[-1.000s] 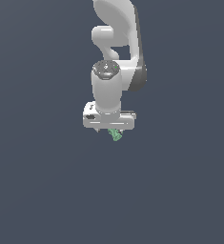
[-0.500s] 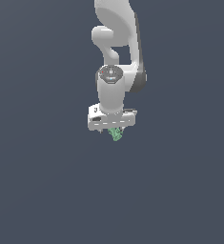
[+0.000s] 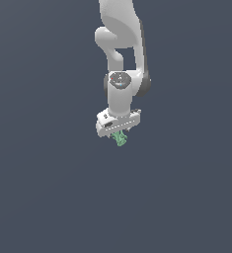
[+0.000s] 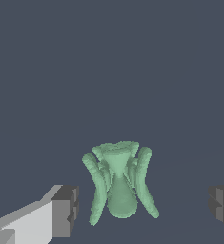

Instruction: Pick up the object and move it to a goal position.

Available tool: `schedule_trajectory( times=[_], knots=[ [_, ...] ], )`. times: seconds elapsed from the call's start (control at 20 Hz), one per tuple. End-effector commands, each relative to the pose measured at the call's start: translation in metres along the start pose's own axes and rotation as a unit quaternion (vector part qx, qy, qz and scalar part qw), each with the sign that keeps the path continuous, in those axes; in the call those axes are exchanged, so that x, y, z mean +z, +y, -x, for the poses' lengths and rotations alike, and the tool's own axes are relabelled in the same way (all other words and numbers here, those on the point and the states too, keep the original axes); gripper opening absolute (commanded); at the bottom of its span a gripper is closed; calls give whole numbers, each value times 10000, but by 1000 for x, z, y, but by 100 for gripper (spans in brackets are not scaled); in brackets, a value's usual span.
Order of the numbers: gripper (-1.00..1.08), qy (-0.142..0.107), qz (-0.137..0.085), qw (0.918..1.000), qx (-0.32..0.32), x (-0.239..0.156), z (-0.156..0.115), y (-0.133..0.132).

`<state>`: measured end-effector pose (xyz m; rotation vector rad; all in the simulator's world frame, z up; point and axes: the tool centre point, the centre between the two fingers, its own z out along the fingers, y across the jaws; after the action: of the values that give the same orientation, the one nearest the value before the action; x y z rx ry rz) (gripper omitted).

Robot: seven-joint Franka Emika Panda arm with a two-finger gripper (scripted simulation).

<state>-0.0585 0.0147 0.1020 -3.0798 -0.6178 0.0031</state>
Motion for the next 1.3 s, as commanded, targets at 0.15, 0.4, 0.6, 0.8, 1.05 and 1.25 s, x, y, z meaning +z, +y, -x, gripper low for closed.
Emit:
schedule_trajectory(
  times=[0.15,0.4,0.6,0.8,1.05,1.25],
  knots=[
    [100,7,4,9991,-426,9,8,-9],
    [100,9,5,9984,-573,12,11,-12],
    [100,7,4,9985,-551,13,11,-11],
    [100,7,4,9984,-558,23,11,-12],
    [100,8,3,9984,-571,48,12,-12],
    [100,9,4,9983,-576,59,12,-12]
  ],
)
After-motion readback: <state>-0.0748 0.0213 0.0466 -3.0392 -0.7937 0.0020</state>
